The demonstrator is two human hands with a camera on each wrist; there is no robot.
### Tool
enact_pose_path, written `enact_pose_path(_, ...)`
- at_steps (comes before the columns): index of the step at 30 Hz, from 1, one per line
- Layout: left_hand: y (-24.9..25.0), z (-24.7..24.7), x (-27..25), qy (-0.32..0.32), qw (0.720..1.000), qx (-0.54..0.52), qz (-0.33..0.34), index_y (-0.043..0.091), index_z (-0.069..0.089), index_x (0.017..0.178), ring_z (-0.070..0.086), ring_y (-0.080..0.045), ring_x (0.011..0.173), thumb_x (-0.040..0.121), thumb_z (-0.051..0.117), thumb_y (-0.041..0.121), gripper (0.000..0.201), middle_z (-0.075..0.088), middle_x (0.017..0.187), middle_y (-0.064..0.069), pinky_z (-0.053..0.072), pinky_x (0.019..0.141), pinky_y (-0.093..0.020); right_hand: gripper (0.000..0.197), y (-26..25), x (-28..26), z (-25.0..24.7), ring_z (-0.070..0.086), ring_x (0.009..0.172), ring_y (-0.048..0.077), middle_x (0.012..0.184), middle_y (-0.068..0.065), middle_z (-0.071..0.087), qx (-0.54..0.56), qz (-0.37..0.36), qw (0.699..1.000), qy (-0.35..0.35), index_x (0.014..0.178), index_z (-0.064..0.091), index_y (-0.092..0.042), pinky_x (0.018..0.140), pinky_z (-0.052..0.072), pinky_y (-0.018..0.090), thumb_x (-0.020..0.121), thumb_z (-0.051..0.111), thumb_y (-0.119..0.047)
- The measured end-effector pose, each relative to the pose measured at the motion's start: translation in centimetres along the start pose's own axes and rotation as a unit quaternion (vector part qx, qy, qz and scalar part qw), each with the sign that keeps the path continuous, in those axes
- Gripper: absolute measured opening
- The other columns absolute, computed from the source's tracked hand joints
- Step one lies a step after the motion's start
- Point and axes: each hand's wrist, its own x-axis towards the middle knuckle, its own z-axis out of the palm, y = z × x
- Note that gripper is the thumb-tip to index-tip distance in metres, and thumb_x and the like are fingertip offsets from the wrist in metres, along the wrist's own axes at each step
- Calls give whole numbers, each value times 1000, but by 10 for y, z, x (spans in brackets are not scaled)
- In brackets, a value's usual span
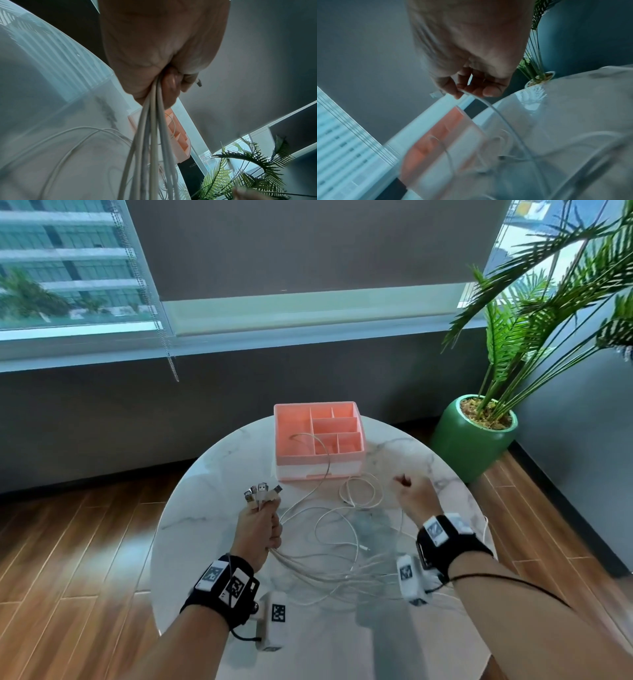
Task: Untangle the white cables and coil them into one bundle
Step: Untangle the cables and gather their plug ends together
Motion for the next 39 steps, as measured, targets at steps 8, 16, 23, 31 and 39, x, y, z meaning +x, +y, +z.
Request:
enact_pose_path(8, 4, 10, 4, -35, 999, 5, -18, 23, 30, 66, 16, -10, 45, 92, 40, 6, 33, 19, 60, 2, 15, 40, -17, 13, -122, -15, 4, 46, 47, 11, 63, 5, 54, 299, -120, 946, -34, 94, 59, -6, 44, 38, 23, 100, 51, -13)
enact_pose_path(16, 5, 20, 0, -71, 997, -5, -21, 18, 44, 71, 26, -9, 41, 106, 41, 24, 36, 30, 54, 3, 18, 39, -18, 14, -89, -67, 105, 49, 51, 10, 67, 1, 59, 183, -121, 949, -228, 96, 60, -13, 51, 40, 28, 100, 52, -24)
enact_pose_path(23, -4, 14, 4, -81, 996, -14, 29, 2, 63, 98, 49, -20, 59, 105, 45, 38, 41, 53, 75, -15, 36, 50, -27, 15, -84, -82, 125, 69, 82, 25, 89, 9, 71, 118, -114, 969, -187, 96, 61, -14, 79, 57, 45, 97, 52, -26)
enact_pose_path(31, -1, 20, 0, -27, 998, 18, 62, 9, 61, 81, 46, -12, 43, 107, 43, 21, 33, 54, 63, -8, 35, 38, -22, 13, -78, -91, 108, 59, 54, 1, 71, -2, 68, 74, -209, 945, -243, 107, 60, -14, 59, 47, 23, 95, 55, -18)
enact_pose_path(39, 13, 1, 14, 69, 981, -165, 73, 19, 59, 100, 44, -17, 58, 107, 41, 12, 20, 42, 59, 0, 41, 48, -27, 13, -8, -49, 54, 59, 76, 22, 81, 0, 66, -135, -152, 961, -186, 95, 64, -18, 72, 47, 32, 87, 54, -12)
